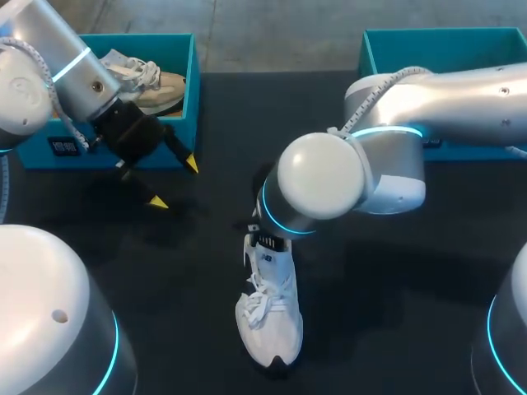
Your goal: Take the shoe out of the shoebox, open the shoe tongue, remove and reinsert the insole, then place the shoe into the shoebox
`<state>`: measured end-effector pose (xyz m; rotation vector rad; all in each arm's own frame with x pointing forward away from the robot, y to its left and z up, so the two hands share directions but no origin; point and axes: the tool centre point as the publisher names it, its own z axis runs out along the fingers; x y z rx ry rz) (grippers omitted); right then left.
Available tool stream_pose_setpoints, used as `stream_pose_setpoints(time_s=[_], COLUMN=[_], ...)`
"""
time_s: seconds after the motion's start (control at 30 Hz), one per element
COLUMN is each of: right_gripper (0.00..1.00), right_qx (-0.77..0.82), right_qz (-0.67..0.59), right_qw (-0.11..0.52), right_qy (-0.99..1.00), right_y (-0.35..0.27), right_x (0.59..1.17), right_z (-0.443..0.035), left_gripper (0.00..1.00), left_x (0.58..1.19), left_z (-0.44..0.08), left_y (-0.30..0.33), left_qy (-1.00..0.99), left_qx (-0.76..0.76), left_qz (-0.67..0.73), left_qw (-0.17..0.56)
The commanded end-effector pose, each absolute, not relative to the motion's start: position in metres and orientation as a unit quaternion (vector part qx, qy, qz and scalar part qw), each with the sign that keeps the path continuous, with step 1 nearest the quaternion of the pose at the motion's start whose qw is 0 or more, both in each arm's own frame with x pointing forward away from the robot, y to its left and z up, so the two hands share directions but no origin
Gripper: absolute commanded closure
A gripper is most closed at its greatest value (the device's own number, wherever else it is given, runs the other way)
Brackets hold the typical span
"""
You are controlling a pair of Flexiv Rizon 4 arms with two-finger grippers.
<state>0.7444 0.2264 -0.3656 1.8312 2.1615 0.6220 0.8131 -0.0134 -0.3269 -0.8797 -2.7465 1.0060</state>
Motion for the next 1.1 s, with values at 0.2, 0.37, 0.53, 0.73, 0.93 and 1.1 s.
stream_pose_setpoints(time_s=[0.2,0.37,0.53,0.73,0.93,1.1], right_gripper=[1.00,1.00,1.00,1.00,1.00,1.00], right_qx=[0.630,0.621,0.616,0.611,0.605,0.603], right_qz=[0.238,0.256,0.264,0.280,0.288,0.290], right_qw=[0.142,0.171,0.185,0.188,0.197,0.201], right_qy=[0.725,0.721,0.719,0.717,0.716,0.716], right_y=[0.228,0.230,0.231,0.235,0.237,0.238], right_x=[0.734,0.727,0.730,0.734,0.740,0.748], right_z=[-0.359,-0.338,-0.334,-0.340,-0.340,-0.349], left_gripper=[0.00,0.00,0.00,0.00,0.00,0.00], left_x=[0.813,0.813,0.813,0.813,0.813,0.813], left_z=[-0.327,-0.327,-0.327,-0.327,-0.327,-0.327], left_y=[-0.013,-0.013,-0.013,-0.013,-0.013,-0.013], left_qy=[-0.899,-0.899,-0.899,-0.899,-0.899,-0.899], left_qx=[-0.288,-0.288,-0.288,-0.288,-0.288,-0.288], left_qz=[0.327,0.327,0.327,0.327,0.327,0.327], left_qw=[0.044,0.044,0.044,0.044,0.044,0.044])
